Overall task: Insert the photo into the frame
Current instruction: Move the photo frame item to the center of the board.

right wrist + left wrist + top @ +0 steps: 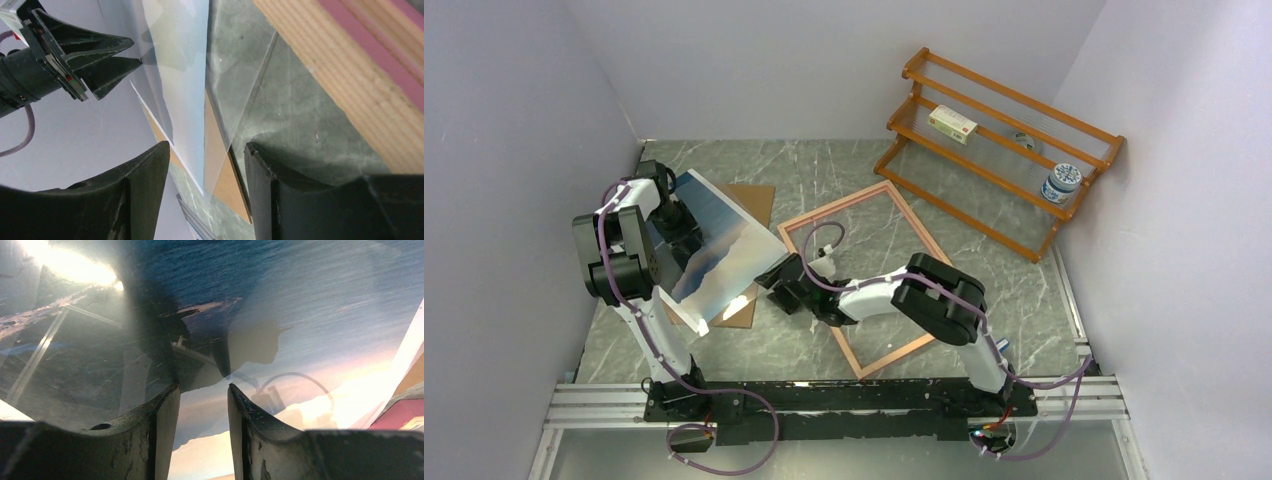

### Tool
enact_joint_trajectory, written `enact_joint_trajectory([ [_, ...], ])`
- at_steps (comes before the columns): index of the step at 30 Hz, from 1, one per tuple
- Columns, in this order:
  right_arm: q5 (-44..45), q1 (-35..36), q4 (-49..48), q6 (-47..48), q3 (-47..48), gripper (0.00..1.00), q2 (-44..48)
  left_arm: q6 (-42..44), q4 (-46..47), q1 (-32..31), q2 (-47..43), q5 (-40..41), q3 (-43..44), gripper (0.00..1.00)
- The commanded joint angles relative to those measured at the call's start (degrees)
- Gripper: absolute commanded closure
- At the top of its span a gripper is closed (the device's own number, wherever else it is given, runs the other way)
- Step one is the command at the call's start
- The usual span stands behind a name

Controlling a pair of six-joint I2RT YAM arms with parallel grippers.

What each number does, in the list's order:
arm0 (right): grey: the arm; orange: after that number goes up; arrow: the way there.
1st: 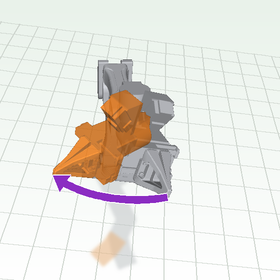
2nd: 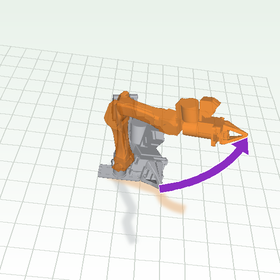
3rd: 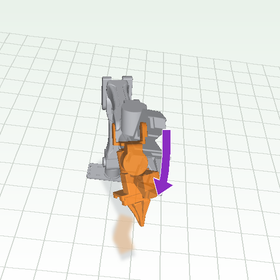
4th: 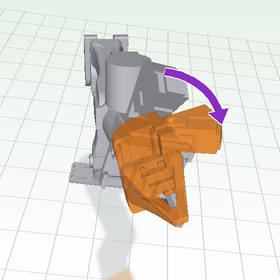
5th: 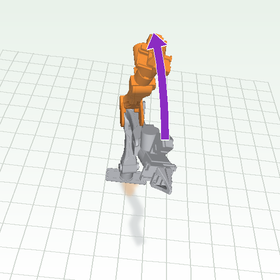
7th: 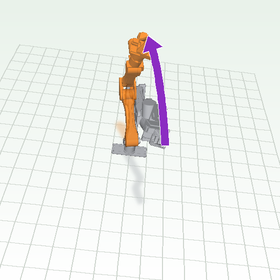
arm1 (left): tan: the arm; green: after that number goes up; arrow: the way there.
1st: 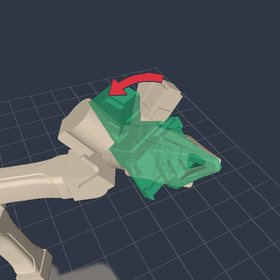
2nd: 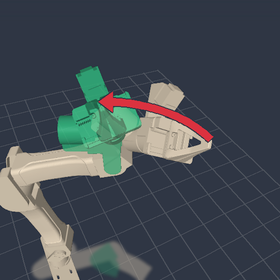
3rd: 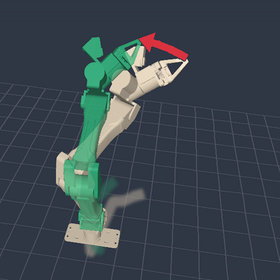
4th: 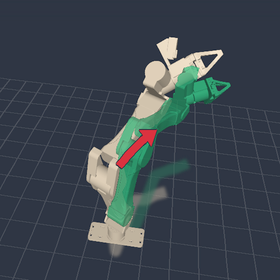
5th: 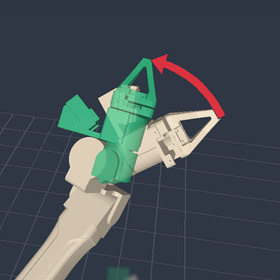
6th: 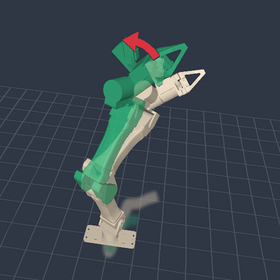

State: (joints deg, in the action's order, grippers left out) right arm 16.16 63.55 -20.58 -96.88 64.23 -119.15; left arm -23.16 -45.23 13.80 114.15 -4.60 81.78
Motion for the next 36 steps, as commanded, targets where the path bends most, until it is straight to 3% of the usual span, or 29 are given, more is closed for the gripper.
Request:
enact_joint_trajectory([
  [1, 2.98, -0.77, 5.32, 1.4, 0.5, 0.38, -3.98, 0.89, -0.7, 0.0, 1.34, 1.0, -0.78, 0.54],
  [5, 1.97, -0.77, -0.76, 2.09, -0.25, 0.36, -5.39, 0.46, -1.03, 0.0, 1.36, 1.31, -1.2, 0.54],
  [10, 1.04, -0.78, -15.96, 5.44, -3.21, 0.36, -6.13, 0.38, -1.26, 0.08, 1.32, 2.37, -2.13, 0.55],
  [17, 0.29, -0.79, -30.13, 10.24, -5.3, 0.43, -6.14, 0.54, -1.89, 0.34, 1.19, 3.83, -2.24, 0.56],
  [36, -3.45, -0.71, -39.12, 11.36, -1.55, 0.69, -8.47, 0.96, -3.31, 1.12, -0.64, 5.74, -2.32, 0.57],
])
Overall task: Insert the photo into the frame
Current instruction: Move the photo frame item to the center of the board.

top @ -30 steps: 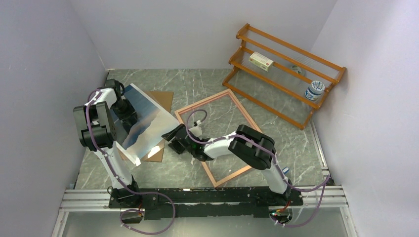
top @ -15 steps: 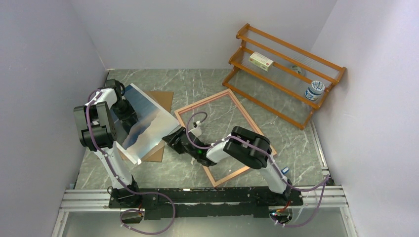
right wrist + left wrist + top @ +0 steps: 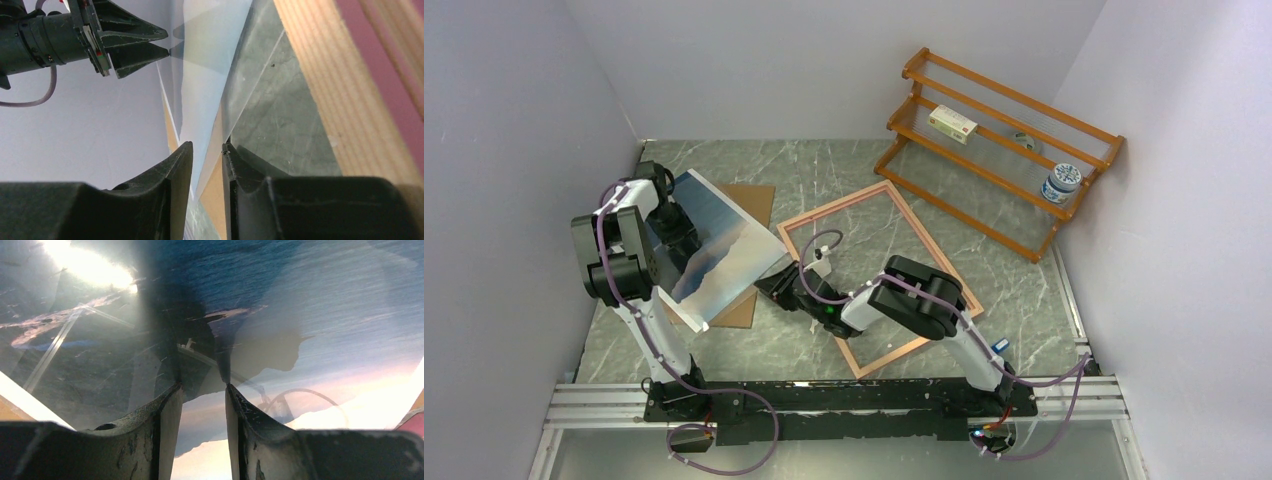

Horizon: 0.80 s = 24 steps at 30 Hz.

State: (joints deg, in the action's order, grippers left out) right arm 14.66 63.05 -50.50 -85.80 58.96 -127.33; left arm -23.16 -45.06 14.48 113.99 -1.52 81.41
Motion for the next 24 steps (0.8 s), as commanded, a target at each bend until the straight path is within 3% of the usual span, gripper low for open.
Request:
enact_joint_trajectory([
  [1, -2.41, -0.18, -9.14, 1.03, 4.16, 0.7, -0.22, 0.86, -3.58, 0.48, -0.59, 3.23, -1.9, 0.57],
  [7, -4.0, -0.03, -6.23, 7.45, 6.56, 0.7, 2.02, 0.02, -4.14, 0.56, -1.28, 4.65, -1.89, 0.57],
  [24, -2.89, 0.24, 0.48, 15.92, 6.76, 0.49, 10.15, -0.06, -5.07, 0.89, -3.39, 3.98, -0.72, 0.56],
])
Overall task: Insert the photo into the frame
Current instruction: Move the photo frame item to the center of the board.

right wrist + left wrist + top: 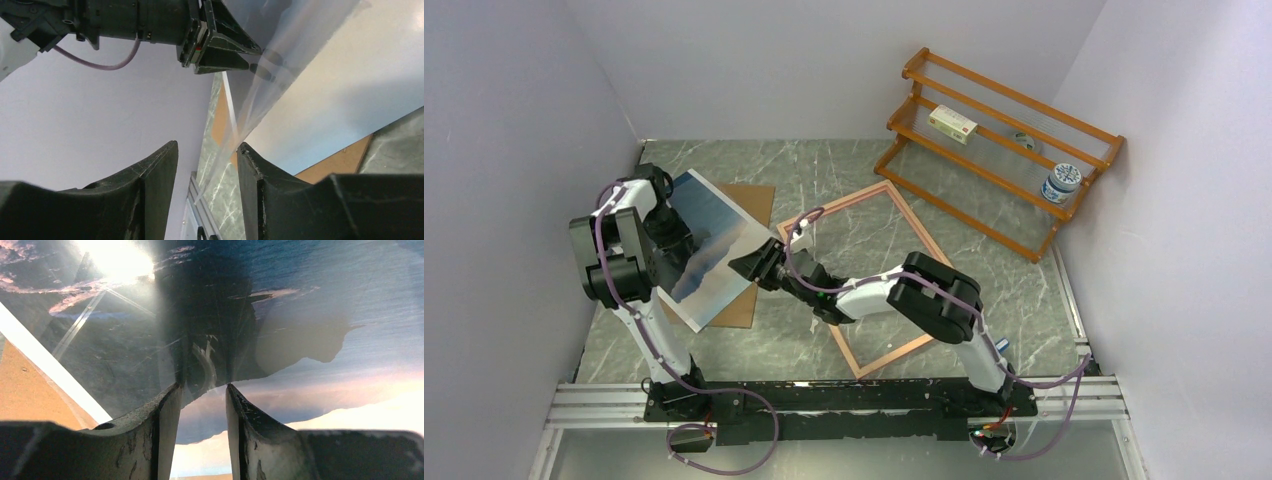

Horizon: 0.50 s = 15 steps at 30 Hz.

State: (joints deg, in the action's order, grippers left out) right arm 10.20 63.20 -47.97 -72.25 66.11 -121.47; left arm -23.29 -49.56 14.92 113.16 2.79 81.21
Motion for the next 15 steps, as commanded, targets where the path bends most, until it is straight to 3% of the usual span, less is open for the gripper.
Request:
enact_joint_trajectory([
  [1, 2.0, -0.1, -1.48, 2.61, -0.9, 0.48, 5.05, 0.01, -0.19, 0.45, -2.74, -1.23, -0.87, 0.56],
  [7, 5.16, -0.92, 5.02, 4.2, -3.29, 0.43, 9.18, -0.99, 2.19, 0.38, -3.85, -9.46, -4.76, 0.56],
  [15, 7.1, -3.94, 4.26, 3.77, -9.19, 0.41, 12.3, -3.44, 6.06, -0.4, -6.95, -19.38, -10.95, 0.56],
])
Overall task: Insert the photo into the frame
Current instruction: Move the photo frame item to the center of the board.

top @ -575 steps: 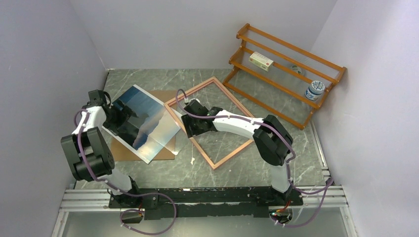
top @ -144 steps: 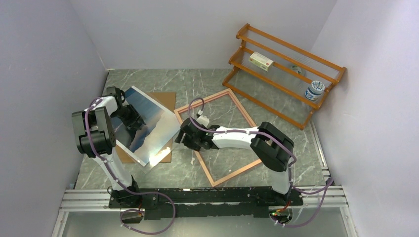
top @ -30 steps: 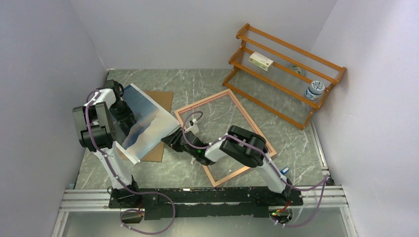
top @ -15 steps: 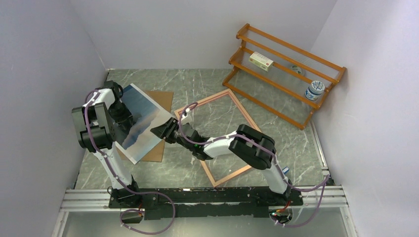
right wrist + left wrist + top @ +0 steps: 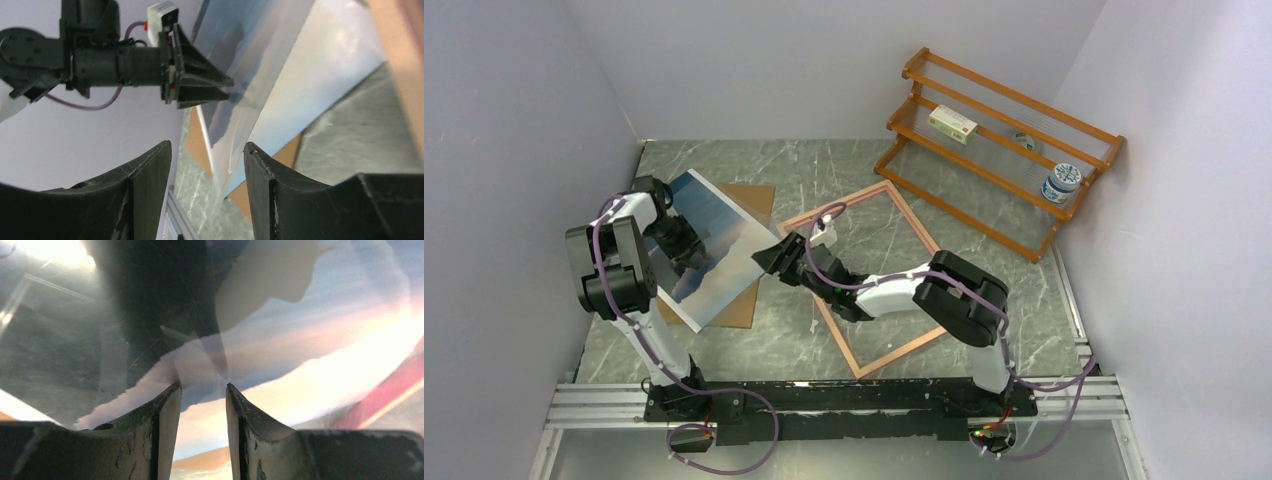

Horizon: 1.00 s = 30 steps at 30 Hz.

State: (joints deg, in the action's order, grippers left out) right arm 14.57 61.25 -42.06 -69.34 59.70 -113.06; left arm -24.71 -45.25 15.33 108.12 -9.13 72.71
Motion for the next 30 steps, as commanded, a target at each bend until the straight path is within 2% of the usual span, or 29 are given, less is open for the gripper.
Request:
enact_joint_trajectory([
  [1, 2.47, -2.74, -2.1, 0.8, -3.62, 0.42, 4.25, -2.27, 2.01, -1.09, -2.28, -8.23, -2.77, 0.56],
  [10, -2.05, -7.6, -7.18, 0.69, -8.9, 0.45, 4.69, -3.37, 2.91, -3.22, -4.69, -12.48, -4.37, 0.57],
  [16, -2.81, -9.78, -4.32, 1.14, -8.92, 0.46, 3.92, -3.75, 3.62, -5.23, -5.62, -13.42, -5.45, 0.58],
  [24, -10.3, -12.93, -4.69, 0.69, -6.07, 0.41, -1.21, -3.65, 2.96, -7.33, -6.34, -12.05, -5.81, 0.58],
  [30, -8.18, -12.94, 1.51, 0.08, -5.02, 0.36, -0.3, -3.46, 2.37, -7.42, -7.14, -11.4, -5.62, 0.58],
])
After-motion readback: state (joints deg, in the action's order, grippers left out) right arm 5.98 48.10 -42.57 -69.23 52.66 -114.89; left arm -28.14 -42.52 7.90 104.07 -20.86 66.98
